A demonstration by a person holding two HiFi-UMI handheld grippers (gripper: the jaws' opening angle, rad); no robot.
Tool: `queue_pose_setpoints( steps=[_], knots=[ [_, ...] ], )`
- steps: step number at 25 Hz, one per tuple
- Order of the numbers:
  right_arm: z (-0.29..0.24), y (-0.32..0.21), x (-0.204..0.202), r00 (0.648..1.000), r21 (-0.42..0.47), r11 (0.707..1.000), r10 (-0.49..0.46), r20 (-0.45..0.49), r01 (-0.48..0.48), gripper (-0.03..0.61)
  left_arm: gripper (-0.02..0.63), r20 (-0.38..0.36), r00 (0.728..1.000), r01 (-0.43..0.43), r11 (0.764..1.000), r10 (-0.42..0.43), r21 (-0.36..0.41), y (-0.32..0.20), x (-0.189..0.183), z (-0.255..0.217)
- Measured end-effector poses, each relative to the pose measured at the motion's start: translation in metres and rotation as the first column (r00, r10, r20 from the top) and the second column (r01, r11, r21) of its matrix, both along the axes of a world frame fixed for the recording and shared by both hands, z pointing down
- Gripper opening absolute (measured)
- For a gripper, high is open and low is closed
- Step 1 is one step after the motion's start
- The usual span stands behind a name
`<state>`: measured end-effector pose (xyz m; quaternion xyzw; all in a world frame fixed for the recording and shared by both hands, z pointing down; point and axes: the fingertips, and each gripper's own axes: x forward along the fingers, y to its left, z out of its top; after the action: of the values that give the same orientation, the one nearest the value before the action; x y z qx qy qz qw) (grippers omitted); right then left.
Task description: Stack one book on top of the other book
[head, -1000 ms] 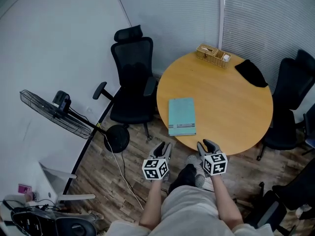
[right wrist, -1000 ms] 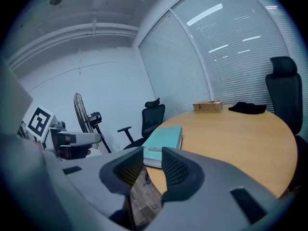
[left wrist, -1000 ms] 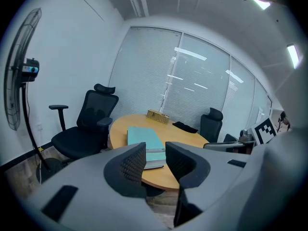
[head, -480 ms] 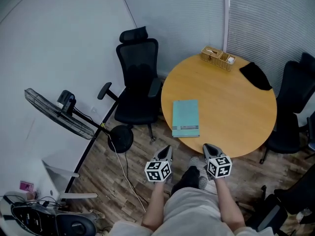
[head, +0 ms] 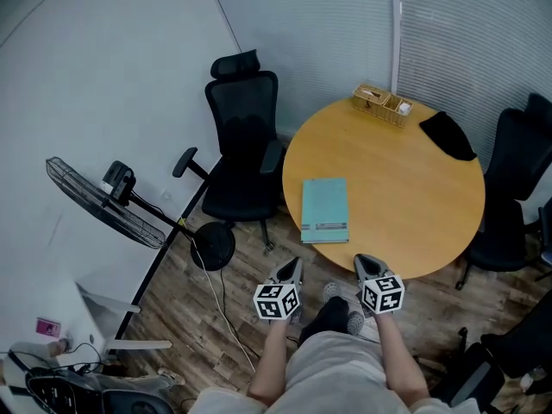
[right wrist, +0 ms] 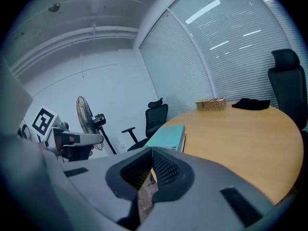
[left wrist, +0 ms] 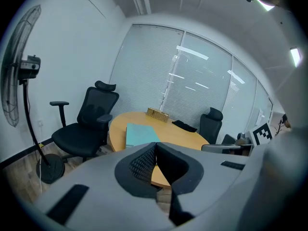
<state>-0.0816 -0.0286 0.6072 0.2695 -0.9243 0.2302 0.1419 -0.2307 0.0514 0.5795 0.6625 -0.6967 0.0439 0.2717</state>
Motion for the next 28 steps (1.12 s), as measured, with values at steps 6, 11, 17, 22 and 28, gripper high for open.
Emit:
queue_pose_setpoints(
  steps=[6,11,17,22,28],
  knots=[
    [-0.0018,0.0009,-0.0014,1.0,0.005,1.0,-0.009,0.007,0.008,0.02,0.029,0.018,1.0,-0.007,1.0,0.007,0.001,-0.0022,0.002,-0.0016],
    [-0.0001,0.0007,-0.0028,1.0,0.004,1.0,-0.01,0.004,0.01,0.02,0.029,0.013,1.0,-0.008,1.0,0.007,0.009,-0.0037,-0.0001,-0.0016],
    [-0.0026,-0.0006,-0.0059,1.0,0.004,1.0,-0.011,0.01,0.011,0.02,0.029,0.007,1.0,-0.009,1.0,0.009,0.013,-0.0028,-0.002,-0.0015],
    [-0.0017,0.0005,-0.0088,1.0,0.01,1.0,-0.02,0.003,0.02,0.02,0.029,-0.002,1.0,-0.001,1.0,0.001,0.022,-0.0024,-0.0068,-0.0006],
    [-0.0027,-0.0002,-0.0076,1.0,0.013,1.0,-0.021,-0.002,0.021,0.02,0.028,-0.002,1.0,-0.006,1.0,0.006,0.026,-0.0041,-0.0058,-0.0025]
  ],
)
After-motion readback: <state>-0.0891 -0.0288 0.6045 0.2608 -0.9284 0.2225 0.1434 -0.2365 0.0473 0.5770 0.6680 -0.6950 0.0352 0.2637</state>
